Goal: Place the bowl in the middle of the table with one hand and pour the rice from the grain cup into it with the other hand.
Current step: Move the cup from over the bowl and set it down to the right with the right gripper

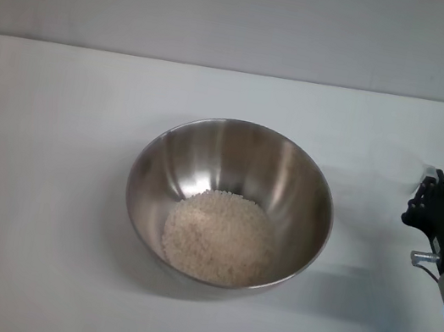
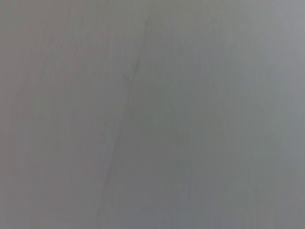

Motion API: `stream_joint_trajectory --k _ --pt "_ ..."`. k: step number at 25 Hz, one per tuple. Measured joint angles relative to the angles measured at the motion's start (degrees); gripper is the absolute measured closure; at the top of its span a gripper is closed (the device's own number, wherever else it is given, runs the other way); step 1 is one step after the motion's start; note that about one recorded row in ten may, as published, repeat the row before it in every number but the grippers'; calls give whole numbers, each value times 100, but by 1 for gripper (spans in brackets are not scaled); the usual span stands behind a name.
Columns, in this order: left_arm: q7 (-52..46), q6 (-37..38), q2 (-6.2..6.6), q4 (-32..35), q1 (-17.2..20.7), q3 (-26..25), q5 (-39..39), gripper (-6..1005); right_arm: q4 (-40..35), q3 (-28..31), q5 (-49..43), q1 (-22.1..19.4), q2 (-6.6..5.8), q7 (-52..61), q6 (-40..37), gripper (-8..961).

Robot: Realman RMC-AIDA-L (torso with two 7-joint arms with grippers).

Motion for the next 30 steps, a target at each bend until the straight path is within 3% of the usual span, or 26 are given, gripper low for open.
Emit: stream_joint_trajectory --k 30 --pt "0 124 11 -29 54 58 0 382 -106 -161 -71 167 0 8 302 882"
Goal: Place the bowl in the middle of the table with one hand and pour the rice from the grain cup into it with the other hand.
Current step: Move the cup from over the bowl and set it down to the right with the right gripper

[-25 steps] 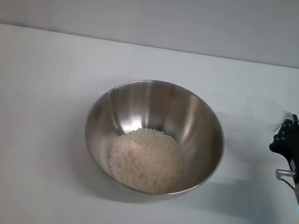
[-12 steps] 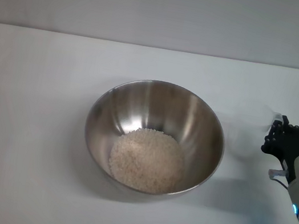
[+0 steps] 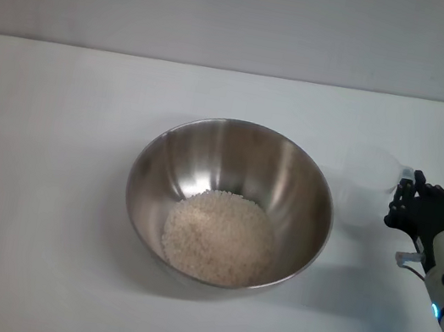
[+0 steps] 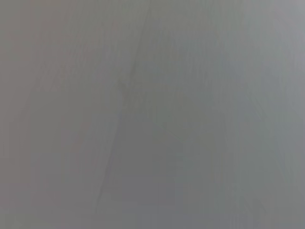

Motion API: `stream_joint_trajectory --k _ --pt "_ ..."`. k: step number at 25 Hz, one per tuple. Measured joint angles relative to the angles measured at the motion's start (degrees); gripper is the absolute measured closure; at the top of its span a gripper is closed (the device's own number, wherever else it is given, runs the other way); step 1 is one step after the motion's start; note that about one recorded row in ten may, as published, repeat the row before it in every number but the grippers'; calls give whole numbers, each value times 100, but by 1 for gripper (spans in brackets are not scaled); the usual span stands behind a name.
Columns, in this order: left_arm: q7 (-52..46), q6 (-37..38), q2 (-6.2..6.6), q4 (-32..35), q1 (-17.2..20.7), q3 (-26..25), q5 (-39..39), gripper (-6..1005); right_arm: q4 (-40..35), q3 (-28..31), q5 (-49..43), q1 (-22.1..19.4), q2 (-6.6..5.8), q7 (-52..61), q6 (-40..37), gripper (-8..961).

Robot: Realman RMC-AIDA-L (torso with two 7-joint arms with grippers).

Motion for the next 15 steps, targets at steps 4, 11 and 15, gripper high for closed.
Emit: stream_joint_trajectory --k 4,11,15 --pt "0 22 6 16 0 -15 0 382 1 -55 -9 -23 0 0 -29 867" --pt "0 22 8 19 0 -25 0 382 6 -68 -10 -46 0 10 -38 848" --pt "0 22 10 20 0 -24 0 382 44 -76 -53 -64 -2 60 -99 842"
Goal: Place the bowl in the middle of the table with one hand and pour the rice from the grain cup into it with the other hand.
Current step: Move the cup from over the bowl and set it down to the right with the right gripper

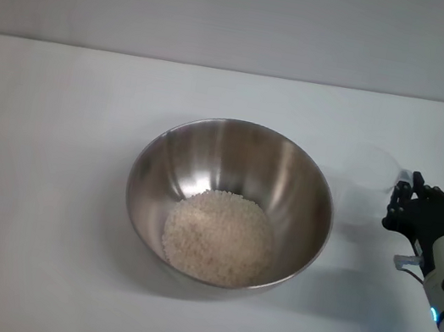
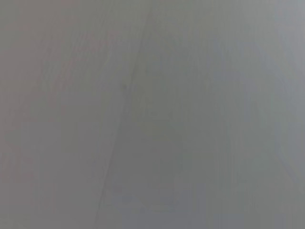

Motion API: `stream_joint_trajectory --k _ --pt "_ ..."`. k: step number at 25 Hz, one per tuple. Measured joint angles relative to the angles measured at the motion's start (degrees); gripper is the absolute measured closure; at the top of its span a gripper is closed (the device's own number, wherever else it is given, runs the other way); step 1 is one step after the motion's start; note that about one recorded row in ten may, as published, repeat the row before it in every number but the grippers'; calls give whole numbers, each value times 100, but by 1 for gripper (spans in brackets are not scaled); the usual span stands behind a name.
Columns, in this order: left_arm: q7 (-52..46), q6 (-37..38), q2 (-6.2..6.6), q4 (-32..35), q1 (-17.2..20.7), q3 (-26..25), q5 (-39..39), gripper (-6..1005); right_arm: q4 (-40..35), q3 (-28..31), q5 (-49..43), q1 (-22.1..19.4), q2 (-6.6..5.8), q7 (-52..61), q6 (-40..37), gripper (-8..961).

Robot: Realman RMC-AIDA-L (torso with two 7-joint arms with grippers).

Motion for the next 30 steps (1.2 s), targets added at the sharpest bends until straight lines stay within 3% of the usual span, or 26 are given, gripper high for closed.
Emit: stream_joint_trajectory --k 30 --pt "-51 293 15 63 128 28 0 382 68 -291 -17 -296 -8 91 -222 736"
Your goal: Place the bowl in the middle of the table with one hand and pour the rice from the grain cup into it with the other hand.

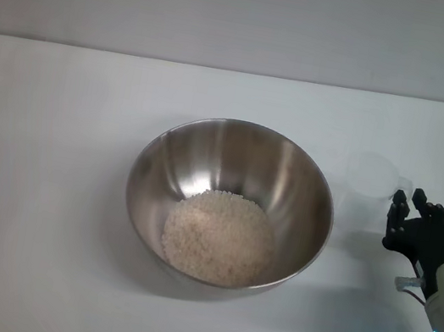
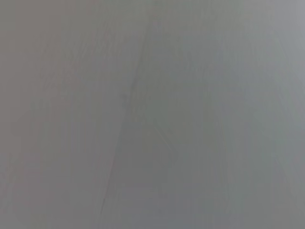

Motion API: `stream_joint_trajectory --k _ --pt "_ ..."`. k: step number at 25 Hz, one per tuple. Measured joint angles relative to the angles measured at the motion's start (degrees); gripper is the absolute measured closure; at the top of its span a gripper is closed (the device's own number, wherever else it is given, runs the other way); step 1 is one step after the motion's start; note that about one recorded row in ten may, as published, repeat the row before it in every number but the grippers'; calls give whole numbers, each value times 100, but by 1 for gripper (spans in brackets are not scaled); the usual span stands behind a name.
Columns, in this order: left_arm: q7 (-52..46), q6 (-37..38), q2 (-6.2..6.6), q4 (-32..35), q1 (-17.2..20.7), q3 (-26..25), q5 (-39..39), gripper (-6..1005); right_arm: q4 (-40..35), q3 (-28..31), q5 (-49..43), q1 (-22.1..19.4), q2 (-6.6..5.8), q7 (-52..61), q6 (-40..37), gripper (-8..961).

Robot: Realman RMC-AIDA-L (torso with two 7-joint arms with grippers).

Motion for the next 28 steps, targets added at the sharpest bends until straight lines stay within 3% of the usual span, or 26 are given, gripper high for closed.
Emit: stream_joint_trajectory --k 9,17,20,21,22,23,28 --pt "2 51 0 -2 20 0 0 382 169 -98 -17 -176 1 -38 -146 730" --pt "35 39 0 -2 61 0 0 382 445 -286 -18 -613 -13 -62 -743 724" --pt "43 18 0 44 77 -2 1 382 500 -418 -18 -836 -21 -66 -1339 722" --pt "44 14 0 60 79 -5 0 382 494 -459 -18 -999 -29 -65 -2027 721" --pt "46 9 0 99 79 -12 1 382 494 -459 -18 -999 -29 -65 -2027 721" --pt "46 9 0 99 79 -12 1 382 447 -412 -11 -1054 -47 -42 -2582 720" --pt "237 -68 -6 296 22 -45 1 382 177 -182 5 -812 -76 2 -3209 716"
